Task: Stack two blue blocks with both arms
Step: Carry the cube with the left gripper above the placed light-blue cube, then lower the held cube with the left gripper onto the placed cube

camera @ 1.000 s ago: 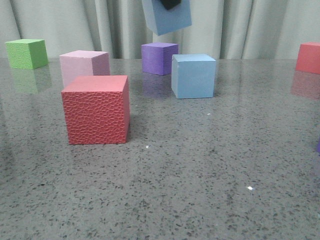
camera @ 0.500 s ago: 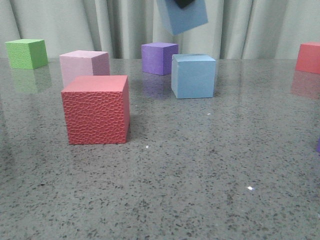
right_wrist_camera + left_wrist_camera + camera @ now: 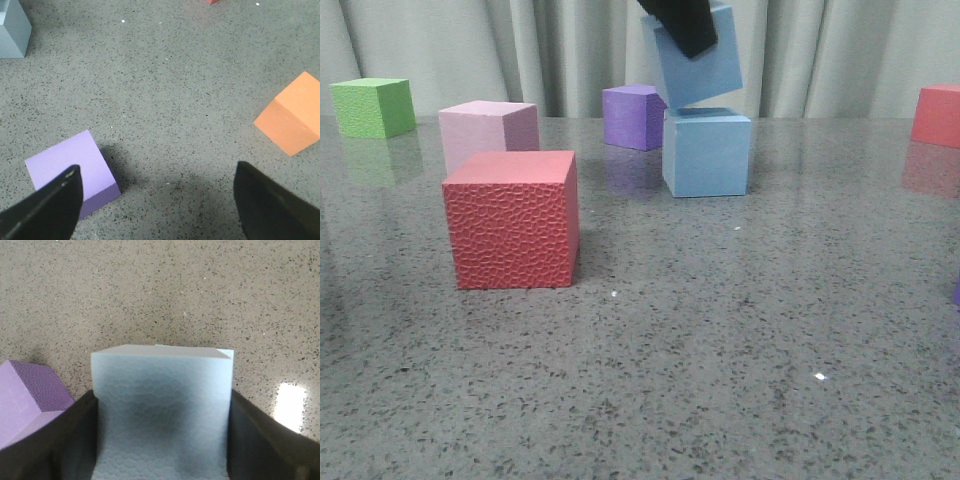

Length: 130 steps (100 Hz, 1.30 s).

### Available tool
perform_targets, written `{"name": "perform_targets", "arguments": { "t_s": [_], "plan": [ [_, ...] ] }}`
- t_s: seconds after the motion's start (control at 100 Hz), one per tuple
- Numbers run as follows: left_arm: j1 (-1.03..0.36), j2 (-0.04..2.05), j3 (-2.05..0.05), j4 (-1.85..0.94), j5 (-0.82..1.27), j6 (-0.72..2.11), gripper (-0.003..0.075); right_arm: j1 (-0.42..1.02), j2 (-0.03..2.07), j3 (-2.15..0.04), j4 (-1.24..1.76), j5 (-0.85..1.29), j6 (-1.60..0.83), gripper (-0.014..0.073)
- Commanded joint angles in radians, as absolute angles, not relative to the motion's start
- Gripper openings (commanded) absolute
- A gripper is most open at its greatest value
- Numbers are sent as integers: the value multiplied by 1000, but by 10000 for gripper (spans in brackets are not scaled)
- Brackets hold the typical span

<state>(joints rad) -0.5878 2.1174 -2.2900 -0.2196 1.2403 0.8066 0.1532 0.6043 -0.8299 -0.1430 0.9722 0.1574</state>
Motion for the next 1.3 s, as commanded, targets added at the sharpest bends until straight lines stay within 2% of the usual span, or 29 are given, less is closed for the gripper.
{"name": "perform_targets", "arguments": {
  "t_s": [0.0, 1.29],
  "plan": [
    [-596, 2060, -2322, -252, 1202, 808, 335, 148, 605, -852, -151, 915, 151, 610],
    [-596, 2061, -2322, -287, 1221, 812, 335, 148, 605, -852, -151, 903, 151, 610]
  ]
}}
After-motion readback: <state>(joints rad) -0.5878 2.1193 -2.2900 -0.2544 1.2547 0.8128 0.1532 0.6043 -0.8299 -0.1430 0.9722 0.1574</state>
